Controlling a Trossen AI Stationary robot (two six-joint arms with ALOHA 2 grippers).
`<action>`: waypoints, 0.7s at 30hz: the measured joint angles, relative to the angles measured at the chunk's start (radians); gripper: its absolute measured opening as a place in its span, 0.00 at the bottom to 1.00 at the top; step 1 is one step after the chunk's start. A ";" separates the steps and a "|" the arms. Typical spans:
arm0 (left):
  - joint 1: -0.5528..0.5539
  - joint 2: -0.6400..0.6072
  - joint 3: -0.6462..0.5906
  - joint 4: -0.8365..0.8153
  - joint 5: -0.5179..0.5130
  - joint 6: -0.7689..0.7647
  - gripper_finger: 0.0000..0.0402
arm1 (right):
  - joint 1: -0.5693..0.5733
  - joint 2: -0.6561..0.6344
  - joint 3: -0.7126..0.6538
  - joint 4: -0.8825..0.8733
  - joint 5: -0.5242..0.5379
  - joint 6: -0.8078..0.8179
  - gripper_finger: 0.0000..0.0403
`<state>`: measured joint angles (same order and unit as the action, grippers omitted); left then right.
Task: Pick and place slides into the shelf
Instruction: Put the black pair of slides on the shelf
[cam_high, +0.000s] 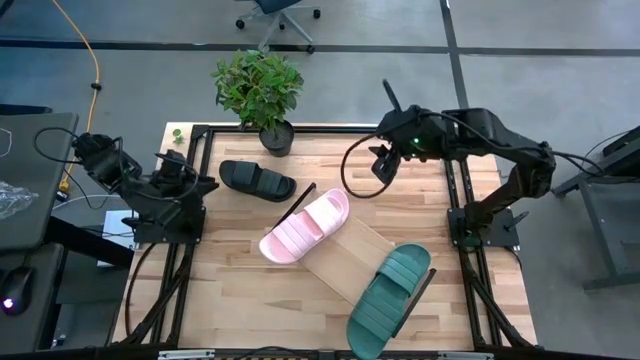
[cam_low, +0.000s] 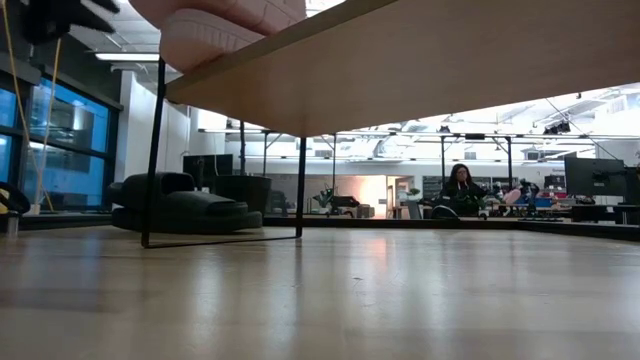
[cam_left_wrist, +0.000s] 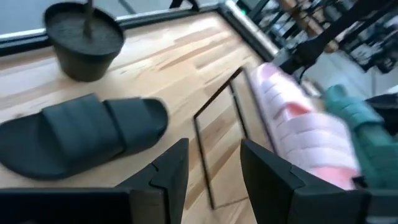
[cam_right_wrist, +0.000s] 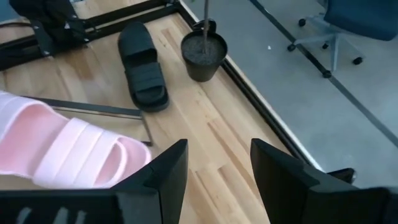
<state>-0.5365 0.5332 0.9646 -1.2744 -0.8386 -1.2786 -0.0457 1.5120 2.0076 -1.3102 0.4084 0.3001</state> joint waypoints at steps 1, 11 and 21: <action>0.000 0.006 0.000 0.026 -0.006 0.012 0.33 | -0.007 0.000 0.000 0.000 -0.001 -0.011 0.42; 0.000 0.067 0.000 0.397 -0.058 0.188 0.33 | -0.067 0.000 0.000 0.000 -0.074 -0.099 0.42; 0.000 0.081 0.000 0.720 -0.025 0.474 0.33 | -0.114 0.000 0.000 -0.001 -0.160 -0.184 0.42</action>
<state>-0.5365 0.6138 0.9646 -0.5546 -0.8634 -0.8051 -0.1593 1.5120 2.0079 -1.3110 0.2480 0.1161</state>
